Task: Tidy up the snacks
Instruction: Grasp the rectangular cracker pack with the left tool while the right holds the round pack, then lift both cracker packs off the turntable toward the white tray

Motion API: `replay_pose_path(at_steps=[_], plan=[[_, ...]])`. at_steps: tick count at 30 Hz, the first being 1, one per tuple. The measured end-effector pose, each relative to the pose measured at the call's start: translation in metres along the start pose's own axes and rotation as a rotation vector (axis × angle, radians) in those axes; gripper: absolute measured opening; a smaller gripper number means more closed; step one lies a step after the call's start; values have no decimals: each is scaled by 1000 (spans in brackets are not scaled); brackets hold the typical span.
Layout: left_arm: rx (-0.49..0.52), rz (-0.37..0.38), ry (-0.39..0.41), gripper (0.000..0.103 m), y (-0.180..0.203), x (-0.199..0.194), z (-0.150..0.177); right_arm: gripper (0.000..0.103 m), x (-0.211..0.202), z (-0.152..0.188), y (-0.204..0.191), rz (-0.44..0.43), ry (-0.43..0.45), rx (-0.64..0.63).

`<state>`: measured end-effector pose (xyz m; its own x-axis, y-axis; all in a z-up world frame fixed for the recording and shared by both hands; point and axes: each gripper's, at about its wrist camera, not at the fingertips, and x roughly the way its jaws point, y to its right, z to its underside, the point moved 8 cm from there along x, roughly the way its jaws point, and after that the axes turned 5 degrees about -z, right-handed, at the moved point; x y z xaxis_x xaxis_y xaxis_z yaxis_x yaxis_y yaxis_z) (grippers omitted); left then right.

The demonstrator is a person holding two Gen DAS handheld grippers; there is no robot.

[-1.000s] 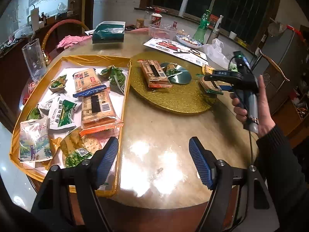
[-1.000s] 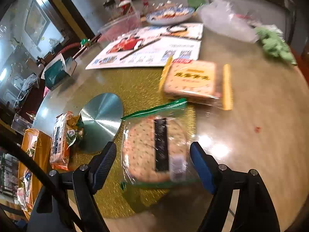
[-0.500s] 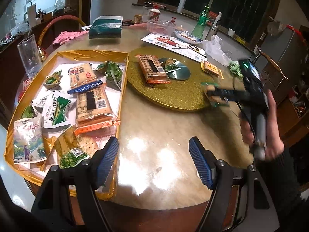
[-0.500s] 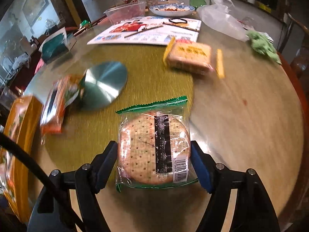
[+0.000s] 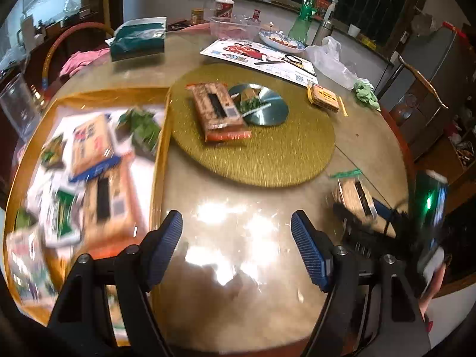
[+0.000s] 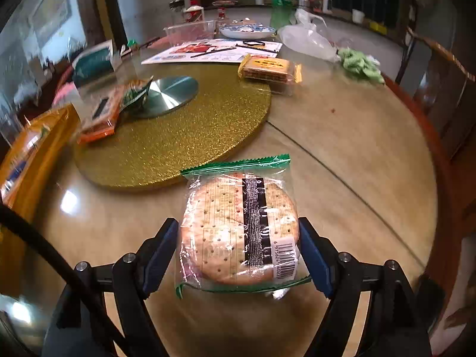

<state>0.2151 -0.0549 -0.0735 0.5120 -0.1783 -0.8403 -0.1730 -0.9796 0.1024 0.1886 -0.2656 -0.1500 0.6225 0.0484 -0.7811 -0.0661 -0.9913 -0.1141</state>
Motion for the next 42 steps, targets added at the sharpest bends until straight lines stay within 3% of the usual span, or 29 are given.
replay_pose_path(at_steps=[8,11,18,20,24,29,39,42], plan=[[-44,-79,-129,76,-6,82,-78,76,-1,-1,2,-28,36,38],[-90,-120,-132,76,-14,104,-99,76,-2,-1,2,-39,42,47],[-63,-168,-160,75,-10,132,-114,76,-2,-1,2,-59,51,63],[-70,-185,-177,63,-13,139,-115,76,-3,-1,2,-59,52,66],[-119,-151,-186,60,-21,143,-110,76,-3,-1,3,-58,52,65],[-76,-143,-184,59,-15,125,-80,76,-3,-1,3,-59,52,66],[44,-86,-189,59,-5,42,57,76,-2,0,2,-46,46,57],[64,-87,-179,59,-5,31,74,77,-2,0,1,-40,42,50]])
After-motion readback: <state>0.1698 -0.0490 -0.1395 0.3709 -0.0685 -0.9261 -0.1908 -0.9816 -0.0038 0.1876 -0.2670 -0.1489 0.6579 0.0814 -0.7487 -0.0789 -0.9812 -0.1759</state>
